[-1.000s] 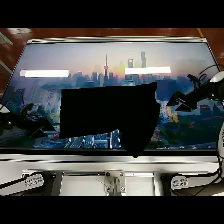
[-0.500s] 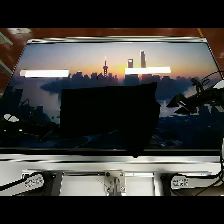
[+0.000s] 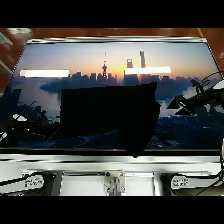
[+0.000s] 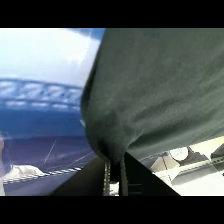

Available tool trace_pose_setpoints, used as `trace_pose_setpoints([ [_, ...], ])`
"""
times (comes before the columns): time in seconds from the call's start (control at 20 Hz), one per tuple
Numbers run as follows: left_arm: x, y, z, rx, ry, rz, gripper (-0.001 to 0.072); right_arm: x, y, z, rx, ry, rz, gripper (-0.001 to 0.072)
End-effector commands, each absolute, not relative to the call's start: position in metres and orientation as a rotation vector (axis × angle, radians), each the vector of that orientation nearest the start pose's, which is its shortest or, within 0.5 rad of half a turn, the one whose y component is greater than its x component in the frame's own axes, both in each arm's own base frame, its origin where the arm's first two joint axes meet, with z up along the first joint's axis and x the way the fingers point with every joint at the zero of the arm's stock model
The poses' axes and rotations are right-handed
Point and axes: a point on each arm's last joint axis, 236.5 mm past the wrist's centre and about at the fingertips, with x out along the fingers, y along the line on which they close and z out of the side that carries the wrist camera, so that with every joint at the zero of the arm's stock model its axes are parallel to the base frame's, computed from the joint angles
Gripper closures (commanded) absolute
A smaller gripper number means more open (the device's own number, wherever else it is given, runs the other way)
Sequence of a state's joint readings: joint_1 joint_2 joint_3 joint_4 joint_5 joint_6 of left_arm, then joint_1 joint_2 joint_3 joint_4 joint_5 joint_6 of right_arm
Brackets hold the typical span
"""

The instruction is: Fold the shirts.

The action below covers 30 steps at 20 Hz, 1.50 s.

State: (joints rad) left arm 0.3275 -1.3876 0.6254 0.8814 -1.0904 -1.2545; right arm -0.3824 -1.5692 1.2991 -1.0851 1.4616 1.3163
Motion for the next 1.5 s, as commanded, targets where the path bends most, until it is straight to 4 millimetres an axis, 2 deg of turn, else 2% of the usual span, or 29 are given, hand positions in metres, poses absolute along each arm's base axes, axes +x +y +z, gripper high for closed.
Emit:
trace_pose_setpoints([
  [0.0, 0.264, -0.053, -0.13, -0.833, 1.568, -0.153, 0.0667, 0.337, -0.038, -0.047, 0.524, 1.65, 0.18, 0.004],
  [0.05, 0.264, -0.053, -0.13, -0.833, 1.568, -0.154, 0.0667, 0.327, -0.028, -0.051, 0.557, 1.684, 0.202, 0.004],
  [0.15, 0.264, -0.054, -0.128, -0.822, 1.567, -0.171, 0.0667, 0.305, 0.009, -0.059, 0.592, 1.715, 0.339, 0.0039],
  [0.3, 0.263, -0.056, -0.124, -0.818, 1.573, -0.192, 0.0667, 0.286, 0.031, -0.092, 0.604, 1.733, 0.314, 0.0039],
  [0.4, 0.263, -0.056, -0.122, -0.816, 1.571, -0.198, 0.0667, 0.279, 0.05, -0.103, 0.659, 1.734, 0.325, 0.0039],
  [0.6, 0.265, -0.056, -0.12, -0.813, 1.566, -0.2, 0.0667, 0.255, 0.071, -0.119, 0.645, 1.795, 0.337, 0.0041],
  [0.65, 0.266, -0.056, -0.12, -0.812, 1.565, -0.201, 0.0667, 0.252, 0.076, -0.122, 0.64, 1.803, 0.337, 0.007],
  [0.7, 0.266, -0.056, -0.119, -0.812, 1.564, -0.202, 0.0667, 0.251, 0.081, -0.124, 0.626, 1.807, 0.337, 0.0104],
  [0.85, 0.272, -0.054, -0.116, -0.801, 1.548, -0.208, 0.0667, 0.26, 0.089, -0.131, 0.593, 1.78, 0.305, 0.0119],
  [0.95, 0.276, -0.052, -0.114, -0.776, 1.533, -0.227, 0.0667, 0.266, 0.092, -0.134, 0.594, 1.76, 0.272, 0.0372],
  [1.0, 0.277, -0.052, -0.113, -0.774, 1.53, -0.227, 0.0667, 0.267, 0.093, -0.134, 0.6, 1.756, 0.267, 0.0469],
  [1.1, 0.279, -0.051, -0.113, -0.771, 1.525, -0.226, 0.0667, 0.269, 0.095, -0.13, 0.61, 1.745, 0.274, 0.0653],
  [1.25, 0.283, -0.051, -0.11, -0.72, 1.499, -0.275, 0.0668, 0.285, 0.101, -0.103, 0.581, 1.632, 0.348, 0.0652],
  [1.45, 0.316, -0.043, -0.08, -0.664, 1.384, -0.306, 0.0668, 0.338, 0.106, -0.028, 0.567, 1.373, 0.398, 0.0653],
])
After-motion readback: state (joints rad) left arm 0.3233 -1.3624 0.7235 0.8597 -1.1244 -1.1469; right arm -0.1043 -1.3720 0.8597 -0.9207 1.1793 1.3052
